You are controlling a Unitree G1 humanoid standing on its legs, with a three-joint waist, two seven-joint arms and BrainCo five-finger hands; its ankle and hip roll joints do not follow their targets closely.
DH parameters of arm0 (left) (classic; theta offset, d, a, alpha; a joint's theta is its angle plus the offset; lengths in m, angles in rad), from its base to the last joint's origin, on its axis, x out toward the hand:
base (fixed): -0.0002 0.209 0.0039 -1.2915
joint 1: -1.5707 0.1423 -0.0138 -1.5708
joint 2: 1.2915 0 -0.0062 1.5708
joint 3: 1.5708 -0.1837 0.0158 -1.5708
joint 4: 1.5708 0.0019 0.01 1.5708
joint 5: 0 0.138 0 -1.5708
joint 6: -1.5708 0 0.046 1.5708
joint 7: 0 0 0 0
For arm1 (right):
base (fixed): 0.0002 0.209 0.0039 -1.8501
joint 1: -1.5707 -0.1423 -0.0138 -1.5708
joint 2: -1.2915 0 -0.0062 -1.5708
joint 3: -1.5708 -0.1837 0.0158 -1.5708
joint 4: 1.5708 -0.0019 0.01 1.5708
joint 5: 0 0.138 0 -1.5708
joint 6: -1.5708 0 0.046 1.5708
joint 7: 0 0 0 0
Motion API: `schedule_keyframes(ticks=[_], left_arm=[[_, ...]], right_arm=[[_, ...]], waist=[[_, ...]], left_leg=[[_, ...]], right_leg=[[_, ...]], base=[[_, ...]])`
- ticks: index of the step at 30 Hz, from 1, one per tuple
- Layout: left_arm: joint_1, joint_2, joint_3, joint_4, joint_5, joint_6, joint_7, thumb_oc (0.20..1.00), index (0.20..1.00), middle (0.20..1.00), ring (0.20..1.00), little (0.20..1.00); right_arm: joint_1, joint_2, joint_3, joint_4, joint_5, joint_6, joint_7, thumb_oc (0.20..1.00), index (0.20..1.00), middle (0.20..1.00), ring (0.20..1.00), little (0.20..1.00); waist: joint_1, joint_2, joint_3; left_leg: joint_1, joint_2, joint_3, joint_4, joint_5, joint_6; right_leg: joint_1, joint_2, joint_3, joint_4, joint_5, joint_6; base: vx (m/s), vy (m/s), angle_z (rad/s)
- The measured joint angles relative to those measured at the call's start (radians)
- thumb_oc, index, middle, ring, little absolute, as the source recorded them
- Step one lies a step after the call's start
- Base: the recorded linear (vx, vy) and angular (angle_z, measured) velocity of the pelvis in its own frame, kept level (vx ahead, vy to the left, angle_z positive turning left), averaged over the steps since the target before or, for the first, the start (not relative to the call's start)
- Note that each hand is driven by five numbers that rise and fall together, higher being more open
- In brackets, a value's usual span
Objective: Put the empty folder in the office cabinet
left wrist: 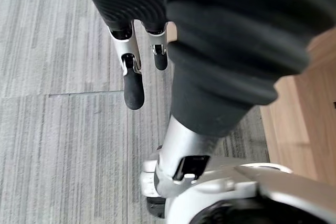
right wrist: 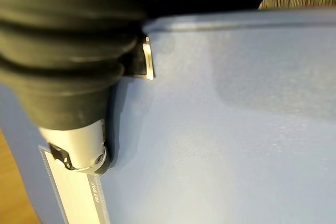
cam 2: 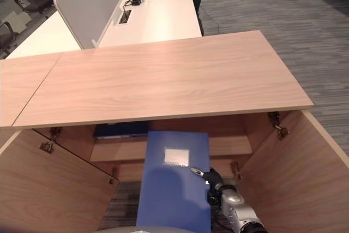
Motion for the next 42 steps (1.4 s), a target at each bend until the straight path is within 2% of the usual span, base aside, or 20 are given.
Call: schedule_keyframes(ticks=[3, 5, 9, 13, 15, 16, 17, 18, 19, 21, 23, 24, 25, 30, 33, 38, 42], left_arm=[[0.001, -0.001, 0.000, 0.001, 0.002, 0.001, -0.002, 1.000, 1.000, 1.000, 1.000, 1.000], [0.001, -0.003, 0.000, 0.001, 0.003, 0.003, -0.004, 1.000, 1.000, 1.000, 1.000, 1.000], [0.007, -0.002, -0.010, 0.001, 0.031, 0.004, -0.006, 1.000, 1.000, 1.000, 1.000, 1.000], [0.000, -0.002, -0.079, -0.054, 0.028, -0.004, 0.001, 1.000, 1.000, 1.000, 1.000, 1.000], [-0.035, 0.004, -0.124, -0.073, -0.017, -0.022, 0.018, 1.000, 1.000, 1.000, 1.000, 1.000], [-0.076, 0.007, -0.152, -0.072, -0.061, -0.031, 0.023, 1.000, 1.000, 1.000, 1.000, 1.000], [-0.105, 0.002, -0.155, -0.066, -0.078, -0.032, 0.025, 1.000, 1.000, 1.000, 1.000, 1.000], [-0.114, -0.001, -0.163, -0.066, -0.099, -0.034, 0.030, 1.000, 1.000, 1.000, 1.000, 1.000], [-0.114, 0.011, -0.168, -0.067, -0.111, -0.037, 0.043, 1.000, 1.000, 1.000, 1.000, 1.000], [-0.107, 0.037, -0.169, -0.065, -0.133, -0.036, 0.052, 1.000, 1.000, 1.000, 1.000, 1.000], [-0.105, 0.055, -0.169, -0.065, -0.135, -0.032, 0.062, 1.000, 1.000, 1.000, 1.000, 1.000], [-0.108, 0.051, -0.169, -0.067, -0.135, -0.031, 0.067, 1.000, 1.000, 1.000, 1.000, 1.000], [-0.109, 0.043, -0.169, -0.068, -0.136, -0.032, 0.068, 1.000, 1.000, 1.000, 1.000, 1.000], [-0.120, 0.035, -0.190, -0.094, -0.138, -0.030, 0.092, 1.000, 1.000, 1.000, 1.000, 1.000], [-0.130, 0.038, -0.196, -0.134, -0.138, -0.031, 0.116, 1.000, 1.000, 1.000, 1.000, 1.000], [-0.125, 0.054, -0.235, -0.184, -0.136, -0.029, 0.147, 1.000, 1.000, 1.000, 1.000, 1.000], [-0.124, 0.055, -0.250, -0.183, -0.135, -0.025, 0.158, 1.000, 1.000, 1.000, 1.000, 1.000]], right_arm=[[-0.014, 0.012, -0.001, -0.001, 0.058, -0.001, -0.019, 0.200, 0.200, 0.200, 0.200, 0.200], [-0.022, 0.015, -0.010, -0.005, 0.093, -0.003, -0.028, 0.200, 0.200, 0.200, 0.200, 0.200], [-0.069, 0.025, -0.012, -0.005, 0.205, -0.011, -0.050, 0.200, 0.200, 0.200, 0.200, 0.200], [-0.248, 0.038, -0.057, 0.033, 0.340, -0.070, -0.100, 0.200, 0.200, 0.200, 0.200, 0.200], [-0.426, 0.066, -0.123, 0.105, 0.438, -0.136, -0.145, 0.200, 0.200, 0.200, 0.200, 0.200], [-0.598, 0.067, -0.180, 0.183, 0.502, -0.163, -0.180, 0.200, 0.200, 0.200, 0.200, 0.200], [-0.700, 0.058, -0.227, 0.219, 0.534, -0.182, -0.210, 0.200, 0.200, 0.200, 0.200, 0.200], [-0.766, 0.035, -0.286, 0.235, 0.573, -0.214, -0.234, 0.200, 0.200, 0.200, 0.200, 0.200], [-0.814, 0.026, -0.341, 0.233, 0.632, -0.276, -0.264, 0.200, 0.200, 0.200, 0.200, 0.200], [-0.855, 0.027, -0.375, 0.231, 0.682, -0.334, -0.293, 0.200, 0.200, 0.200, 0.200, 0.200], [-0.880, 0.021, -0.402, 0.229, 0.700, -0.373, -0.316, 0.200, 0.200, 0.200, 0.200, 0.200], [-0.885, 0.011, -0.414, 0.230, 0.709, -0.387, -0.335, 0.200, 0.200, 0.200, 0.200, 0.200], [-0.883, 0.011, -0.424, 0.233, 0.721, -0.395, -0.350, 0.200, 0.200, 0.200, 0.200, 0.200], [-0.886, 0.009, -0.433, 0.273, 0.737, -0.400, -0.409, 0.200, 0.200, 0.200, 0.200, 0.200], [-0.887, 0.012, -0.437, 0.303, 0.739, -0.404, -0.437, 0.200, 0.200, 0.200, 0.200, 0.200], [-0.940, 0.014, -0.447, 0.416, 0.805, -0.449, -0.480, 0.200, 0.200, 0.200, 0.200, 0.200], [-1.003, 0.015, -0.445, 0.470, 0.816, -0.452, -0.515, 0.200, 0.200, 0.200, 0.200, 0.200]], waist=[[0.001, -0.023, 0.011], [0.001, -0.025, 0.012], [0.007, -0.019, 0.016], [0.019, 0.002, 0.047], [0.029, 0.020, 0.106], [0.036, 0.031, 0.155], [0.046, 0.051, 0.195], [0.069, 0.078, 0.210], [0.081, 0.071, 0.220], [0.086, 0.033, 0.242], [0.100, -0.001, 0.254], [0.107, -0.005, 0.254], [0.112, -0.006, 0.254], [0.120, -0.009, 0.254], [0.121, -0.014, 0.251], [0.131, -0.018, 0.224], [0.137, -0.019, 0.193]], left_leg=[[0.005, 0.000, -0.001, -0.004, 0.000, 0.000], [0.005, 0.000, -0.001, -0.005, 0.000, 0.000], [0.010, 0.002, -0.005, -0.007, 0.000, 0.000], [-0.068, 0.003, -0.015, 0.020, 0.015, 0.001], [-0.210, 0.001, -0.033, 0.142, 0.017, 0.004], [-0.323, -0.008, -0.043, 0.239, 0.015, 0.006], [-0.364, -0.010, -0.045, 0.272, 0.007, 0.018], [-0.390, -0.011, -0.044, 0.287, -0.024, 0.041], [-0.429, -0.031, -0.041, 0.308, -0.050, 0.042], [-0.484, -0.056, -0.036, 0.386, -0.080, 0.051], [-0.597, -0.058, -0.028, 0.546, -0.155, 0.063], [-0.679, -0.057, -0.028, 0.657, -0.204, 0.069], [-0.721, -0.059, -0.026, 0.714, -0.221, 0.072], [-0.882, -0.056, -0.018, 0.904, -0.300, 0.090], [-0.953, -0.051, -0.026, 0.981, -0.327, 0.096], [-1.017, -0.050, -0.032, 1.032, -0.339, 0.098], [-1.045, -0.052, -0.032, 1.042, -0.339, 0.098]], right_leg=[[0.003, 0.000, -0.001, -0.004, -0.002, 0.000], [0.004, 0.001, -0.001, -0.004, -0.002, 0.000], [0.009, 0.002, -0.003, -0.005, -0.002, 0.000], [-0.055, -0.001, -0.005, 0.000, 0.014, 0.011], [-0.180, -0.019, -0.010, 0.090, 0.005, -0.006], [-0.294, -0.049, 0.001, 0.199, -0.030, -0.021], [-0.352, -0.057, 0.014, 0.261, -0.040, -0.023], [-0.403, -0.064, 0.019, 0.325, -0.059, -0.024], [-0.489, -0.101, 0.033, 0.444, -0.109, -0.024], [-0.568, -0.140, 0.057, 0.564, -0.161, -0.025], [-0.675, -0.170, 0.083, 0.703, -0.216, -0.038], [-0.747, -0.178, 0.104, 0.797, -0.255, -0.038], [-0.788, -0.187, 0.115, 0.845, -0.270, -0.039], [-0.948, -0.212, 0.157, 1.020, -0.336, -0.046], [-1.013, -0.219, 0.161, 1.087, -0.358, -0.050], [-1.075, -0.223, 0.168, 1.137, -0.371, -0.051], [-1.106, -0.224, 0.174, 1.152, -0.370, -0.051]], base=[[0.04, -0.001, 0.00], [0.04, -0.006, 0.00], [-0.05, -0.001, 0.01], [-0.34, 0.018, 0.03], [-0.30, 0.123, 0.11], [-0.05, 0.113, -0.04], [-0.08, 0.104, -0.12], [-0.08, 0.096, 0.03], [-0.09, 0.073, 0.13], [-0.06, 0.049, 0.15], [-0.05, 0.019, 0.02], [-0.05, -0.005, 0.03], [-0.04, -0.021, 0.04], [-0.02, -0.039, 0.01], [0.01, -0.016, 0.03], [0.00, -0.002, 0.03], [0.00, -0.009, 0.00]])
